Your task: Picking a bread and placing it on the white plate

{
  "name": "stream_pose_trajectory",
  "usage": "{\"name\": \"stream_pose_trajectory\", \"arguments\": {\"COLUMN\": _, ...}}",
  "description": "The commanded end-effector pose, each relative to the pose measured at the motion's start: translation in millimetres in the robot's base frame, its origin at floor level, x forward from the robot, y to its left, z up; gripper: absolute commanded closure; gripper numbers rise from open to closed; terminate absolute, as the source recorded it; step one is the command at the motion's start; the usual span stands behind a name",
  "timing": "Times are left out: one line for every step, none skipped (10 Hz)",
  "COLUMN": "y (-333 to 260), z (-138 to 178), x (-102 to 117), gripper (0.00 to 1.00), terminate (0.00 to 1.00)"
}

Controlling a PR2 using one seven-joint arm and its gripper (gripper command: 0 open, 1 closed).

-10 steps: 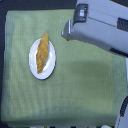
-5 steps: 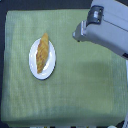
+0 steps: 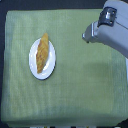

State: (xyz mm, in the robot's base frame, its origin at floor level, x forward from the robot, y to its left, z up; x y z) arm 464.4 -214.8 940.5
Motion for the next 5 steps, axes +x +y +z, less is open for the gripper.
{"name": "stream_pose_trajectory", "arguments": {"y": -39, "z": -9, "x": 0, "gripper": 0.00, "terminate": 0.00}}
{"name": "stream_pose_trajectory", "arguments": {"y": -50, "z": -10, "x": 0, "gripper": 0.00, "terminate": 0.00}}
{"name": "stream_pose_trajectory", "arguments": {"y": -56, "z": -10, "x": -1, "gripper": 0.00, "terminate": 0.00}}
{"name": "stream_pose_trajectory", "arguments": {"y": -55, "z": -12, "x": 0, "gripper": 0.00, "terminate": 0.00}}
{"name": "stream_pose_trajectory", "arguments": {"y": -56, "z": -13, "x": 1, "gripper": 0.00, "terminate": 1.00}}
